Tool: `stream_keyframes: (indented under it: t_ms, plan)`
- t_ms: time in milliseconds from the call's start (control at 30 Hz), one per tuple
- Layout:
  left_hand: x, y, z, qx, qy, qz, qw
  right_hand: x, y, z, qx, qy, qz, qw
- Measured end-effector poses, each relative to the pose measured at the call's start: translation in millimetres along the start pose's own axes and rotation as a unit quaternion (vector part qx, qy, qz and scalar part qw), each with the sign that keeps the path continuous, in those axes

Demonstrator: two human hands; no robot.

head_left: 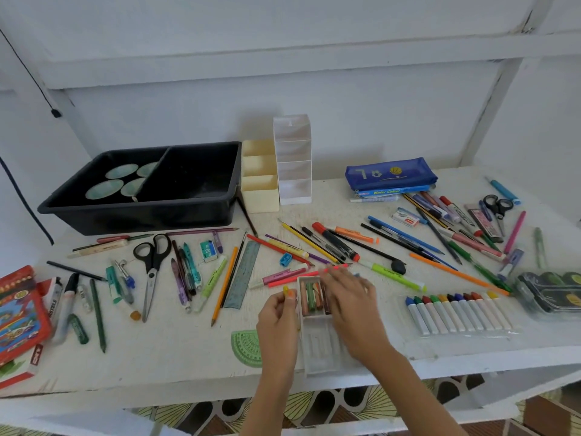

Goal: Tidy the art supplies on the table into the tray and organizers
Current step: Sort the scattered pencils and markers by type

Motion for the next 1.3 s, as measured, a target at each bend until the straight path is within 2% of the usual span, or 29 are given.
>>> stream_keyframes:
  t_ms: [100,300,400,500,667,733,800,867,900,967,1000,1067,1167,1300]
  plan:
    - [8.0,3.8,-0.9,0.003,-0.019,0.036,0.999,22.0,2.1,-16.4,0.033,-0.027,0.045,0.998]
    - [10.0,7.6,9.5,-0.035,-0.085,0.067,0.993,25.2,8.7,-3.5,-0.045,-0.003,0.039,0.998]
    - [8.4,6.9,11.5,-0.041,-0.102,0.065,0.992,23.5,7.1,-0.3,-0.108,0.042,0.067,0.991]
    - [7.1,6.1,12.5,-0.046,-0.104,0.058,0.992,15.9,5.1,-2.7,-0.136,0.112,0.062,0.982]
    - [12.3,8.9,8.2,-0.039,-0.082,0.061,0.994,14.5,13.9,4.0,-0.118,0.094,0.060,0.987]
    - [18.0,7.7,0.9,-0.020,-0.054,0.062,0.996,13.2,14.2,3.5,-0.079,0.086,0.039,0.992]
    - [24.0,6.4,-7.0,-0.004,-0.032,0.064,0.997,6.9,16.3,-5.1,0.016,0.038,0.017,0.999]
    - [28.4,7.6,-9.6,-0.009,-0.006,0.059,0.998,-9.6,20.8,-16.5,0.057,-0.114,0.043,0.991]
    - [29.4,9.4,-8.7,-0.018,0.005,0.052,0.998,-17.1,23.6,-16.7,0.028,-0.224,0.086,0.970]
    - [29.8,15.5,-5.4,-0.040,0.018,0.047,0.998,-33.6,32.0,-8.1,-0.067,-0.430,0.170,0.884]
    - [29.5,19.1,-3.7,-0.047,0.016,0.049,0.998,-38.3,35.3,-5.1,-0.085,-0.481,0.188,0.852]
    - [28.4,25.5,0.4,-0.069,0.007,0.053,0.996,-38.4,40.5,-4.8,-0.071,-0.488,0.198,0.847]
    - [19.5,33.4,7.0,-0.137,-0.016,0.067,0.988,-29.9,47.4,-8.5,-0.055,-0.438,0.209,0.873]
    - [-1.9,40.5,-2.7,-0.210,-0.131,0.060,0.967,-14.1,59.9,-16.4,-0.044,-0.414,0.237,0.878]
Point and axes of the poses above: each hand's wrist, its own y-axis away from the middle knuckle, its own z-axis out of the palm, x = y × z, the point moved 6 cm from there along -y, towards the middle knuckle, and after that the axes turned 8 degrees about -y, right-handed, at the moved point
